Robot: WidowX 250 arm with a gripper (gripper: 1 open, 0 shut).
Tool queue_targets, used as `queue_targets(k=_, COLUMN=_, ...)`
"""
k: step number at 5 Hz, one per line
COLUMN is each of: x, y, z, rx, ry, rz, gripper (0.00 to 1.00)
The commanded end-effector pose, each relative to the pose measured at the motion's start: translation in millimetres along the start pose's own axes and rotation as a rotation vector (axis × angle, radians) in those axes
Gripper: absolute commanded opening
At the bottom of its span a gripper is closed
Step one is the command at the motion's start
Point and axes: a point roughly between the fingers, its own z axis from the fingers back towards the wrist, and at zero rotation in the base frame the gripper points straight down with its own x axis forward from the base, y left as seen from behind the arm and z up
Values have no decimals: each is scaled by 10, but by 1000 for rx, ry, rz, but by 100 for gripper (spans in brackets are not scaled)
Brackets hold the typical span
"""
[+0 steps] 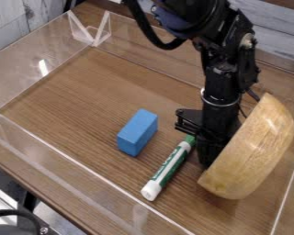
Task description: Put the green marker in the brown bowl
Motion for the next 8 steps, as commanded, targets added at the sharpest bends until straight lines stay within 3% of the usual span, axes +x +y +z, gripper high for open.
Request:
queue_targets(k=1, x=90, y=27, z=124, rx=-23, ry=-59, rz=2, gripper=0)
queue_targets(k=6, x=102, y=199, z=131, rx=-47, ry=-66, rz=52, gripper=0)
queue_targets(k=8, x=100, y=258, z=186, rx=-49, ry=-62, rz=27, gripper=0)
